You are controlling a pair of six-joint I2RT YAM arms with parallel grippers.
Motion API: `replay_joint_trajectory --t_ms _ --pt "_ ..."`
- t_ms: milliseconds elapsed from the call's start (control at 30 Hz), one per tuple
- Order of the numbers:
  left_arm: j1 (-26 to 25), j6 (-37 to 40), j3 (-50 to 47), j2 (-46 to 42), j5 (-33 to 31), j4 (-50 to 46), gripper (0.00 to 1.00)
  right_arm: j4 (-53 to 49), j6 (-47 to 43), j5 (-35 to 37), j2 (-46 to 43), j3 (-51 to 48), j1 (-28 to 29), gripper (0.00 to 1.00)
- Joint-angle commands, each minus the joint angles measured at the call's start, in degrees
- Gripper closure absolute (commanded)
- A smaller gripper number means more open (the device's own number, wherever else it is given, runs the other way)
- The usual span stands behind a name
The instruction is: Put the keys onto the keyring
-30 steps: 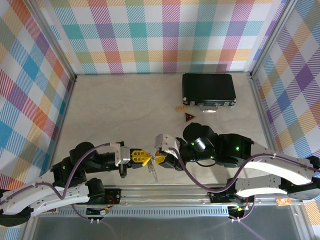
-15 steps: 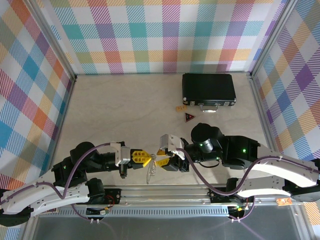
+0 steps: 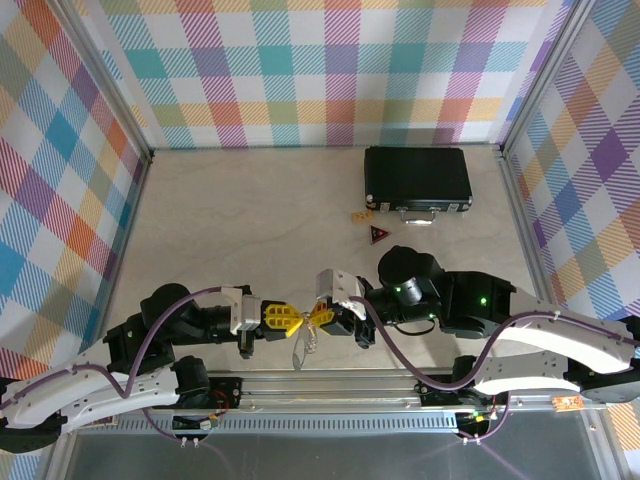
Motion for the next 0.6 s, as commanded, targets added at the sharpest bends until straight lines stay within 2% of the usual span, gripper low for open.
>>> replay_joint_trajectory --t_ms 0,567 --pt "-0.12 -0.63 0.02 -0.42 1.12 2.96 1.0 1.72 -0.05 -1.5 0.52 -0.23 0.54 1.0" --pt "-0.1 -1.86 -0.62 -0.78 3.11 5.98 1.0 1.44 -0.77 -2.2 1.75 -0.18 0.54 1.0"
